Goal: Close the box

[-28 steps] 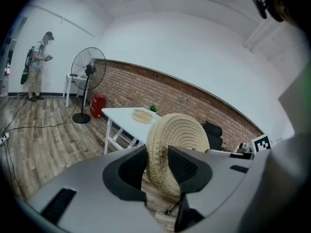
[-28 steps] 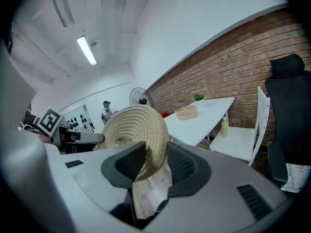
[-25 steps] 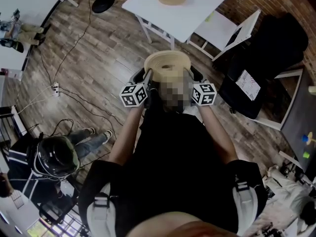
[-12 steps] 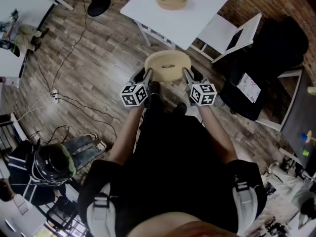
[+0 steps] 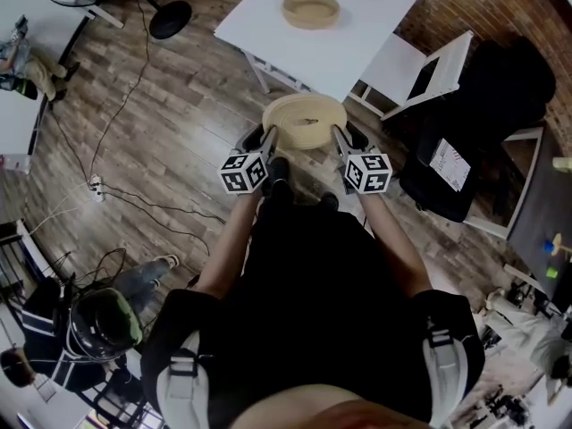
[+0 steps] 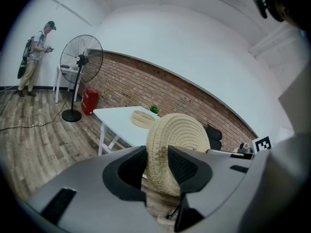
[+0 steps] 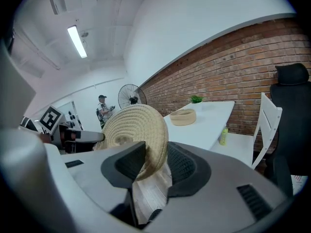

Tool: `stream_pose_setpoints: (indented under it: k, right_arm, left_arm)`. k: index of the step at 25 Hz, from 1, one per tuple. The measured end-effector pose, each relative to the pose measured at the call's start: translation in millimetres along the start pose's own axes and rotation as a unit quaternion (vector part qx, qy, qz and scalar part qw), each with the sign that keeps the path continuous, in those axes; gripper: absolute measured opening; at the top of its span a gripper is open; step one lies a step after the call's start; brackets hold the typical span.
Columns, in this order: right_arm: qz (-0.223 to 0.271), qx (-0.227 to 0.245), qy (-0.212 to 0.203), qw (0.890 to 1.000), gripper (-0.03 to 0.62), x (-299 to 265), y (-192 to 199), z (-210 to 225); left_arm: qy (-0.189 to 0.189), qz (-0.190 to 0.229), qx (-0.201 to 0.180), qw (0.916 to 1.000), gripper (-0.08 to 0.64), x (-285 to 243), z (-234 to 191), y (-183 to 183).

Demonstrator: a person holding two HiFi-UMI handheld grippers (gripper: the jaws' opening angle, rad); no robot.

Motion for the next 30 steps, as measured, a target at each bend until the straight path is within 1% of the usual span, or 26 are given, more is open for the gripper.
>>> stream_pose_setpoints:
  k: [9,14,19,24,30]
  right_arm:
    - [-0.003,-0.004,0.035,0.999,0.138,-53,-22,-5]
    - [0.003,-0.016,0.054,0.998,0.138,-82,-32,-4]
    - [0.010,-0.021,0.068,0.997,0.138,-111,-41,-12]
    - [0.018,-0.028,0.081,0.996,0.138,-133,-43,-20]
    - [0.025,-0.012,0.093,0.995,0.138,-145,-48,-22]
  left_arm:
    - [0.020,-0.017,-0.006,0.9996,0.146,-42,-44,-39]
    - [0.036,-0.026,-0.022,0.9988,0.146,-65,-64,-65]
    - [0.048,-0.031,-0.034,0.9978,0.146,-81,-89,-89]
    - [0.056,-0.034,-0.038,0.9972,0.145,-92,-111,-102]
    - [0.074,-0.037,-0.043,0.9956,0.146,-106,-124,-109]
Point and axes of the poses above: the fingertips, and each gripper's own axes: x backward along the fingers, z to its right, y out of its underside, the point moved 9 cm from there along x, backward along the fingers, and after that the axes turned 5 degrees about -y, right-handed, at the moved point
